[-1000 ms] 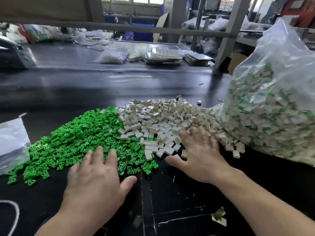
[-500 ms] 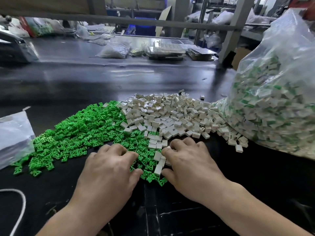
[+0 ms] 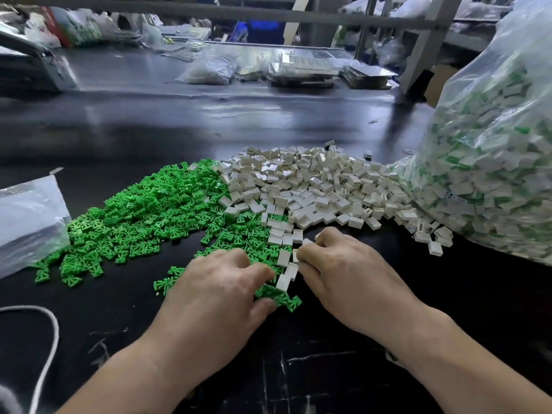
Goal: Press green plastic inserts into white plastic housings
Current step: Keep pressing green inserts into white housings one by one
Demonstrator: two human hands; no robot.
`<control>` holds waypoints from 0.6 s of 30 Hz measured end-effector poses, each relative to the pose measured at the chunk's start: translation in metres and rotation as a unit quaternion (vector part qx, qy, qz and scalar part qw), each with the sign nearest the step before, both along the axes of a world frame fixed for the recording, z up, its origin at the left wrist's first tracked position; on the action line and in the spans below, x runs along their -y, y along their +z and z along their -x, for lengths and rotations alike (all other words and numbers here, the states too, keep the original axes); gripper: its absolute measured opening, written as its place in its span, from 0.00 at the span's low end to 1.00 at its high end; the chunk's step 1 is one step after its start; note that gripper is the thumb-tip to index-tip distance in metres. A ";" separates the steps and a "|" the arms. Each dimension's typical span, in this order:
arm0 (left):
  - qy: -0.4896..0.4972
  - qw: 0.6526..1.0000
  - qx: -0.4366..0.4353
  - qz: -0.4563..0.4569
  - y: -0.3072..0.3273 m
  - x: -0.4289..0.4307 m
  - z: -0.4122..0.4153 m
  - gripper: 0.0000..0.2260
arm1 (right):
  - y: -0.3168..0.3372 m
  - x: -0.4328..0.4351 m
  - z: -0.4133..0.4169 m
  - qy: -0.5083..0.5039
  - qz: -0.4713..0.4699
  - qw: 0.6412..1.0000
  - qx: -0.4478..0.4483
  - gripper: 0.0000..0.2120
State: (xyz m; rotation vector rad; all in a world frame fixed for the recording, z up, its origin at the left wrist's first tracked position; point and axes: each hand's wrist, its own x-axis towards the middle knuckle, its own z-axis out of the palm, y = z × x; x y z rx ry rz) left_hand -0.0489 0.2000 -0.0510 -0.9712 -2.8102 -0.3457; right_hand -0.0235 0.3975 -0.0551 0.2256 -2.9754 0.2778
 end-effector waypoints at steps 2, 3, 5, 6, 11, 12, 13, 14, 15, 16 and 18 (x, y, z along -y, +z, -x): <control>-0.025 1.000 -0.013 0.005 0.000 -0.002 -0.001 0.13 | -0.001 -0.003 0.000 0.017 0.004 1.000 -0.007 0.13; -0.039 0.999 -0.019 -0.002 -0.001 -0.004 0.000 0.13 | -0.001 -0.004 0.000 0.024 0.008 1.000 -0.012 0.12; -0.062 0.998 -0.023 -0.019 -0.003 -0.006 0.001 0.12 | -0.002 -0.004 -0.001 0.037 0.019 0.999 -0.018 0.09; -0.066 0.997 -0.021 -0.025 -0.004 -0.006 0.002 0.11 | -0.002 -0.003 -0.002 0.043 0.022 0.999 -0.017 0.08; -0.073 0.996 -0.040 -0.042 -0.007 -0.006 0.004 0.03 | -0.001 0.002 -0.003 0.044 0.074 0.995 -0.052 0.03; -0.069 0.995 -0.047 -0.044 -0.008 -0.006 0.004 0.05 | 0.000 0.002 -0.003 0.042 0.093 0.993 -0.066 0.03; -0.066 0.995 -0.051 -0.046 -0.009 -0.005 0.005 0.07 | 0.001 0.002 -0.003 0.041 0.111 0.990 -0.079 0.04; -0.062 0.996 -0.051 -0.046 -0.009 -0.005 0.005 0.10 | 0.001 0.001 -0.002 0.040 0.128 0.987 -0.089 0.06; -0.059 0.996 -0.049 -0.046 -0.008 -0.004 0.006 0.11 | 0.002 0.001 -0.002 0.038 0.144 0.984 -0.096 0.08; -0.054 0.997 -0.045 -0.042 -0.007 -0.005 0.006 0.12 | 0.002 0.002 -0.002 0.035 0.160 0.981 -0.101 0.09; -0.041 0.998 -0.045 -0.021 -0.005 -0.005 0.007 0.11 | 0.002 0.003 -0.002 0.028 0.198 0.975 -0.100 0.10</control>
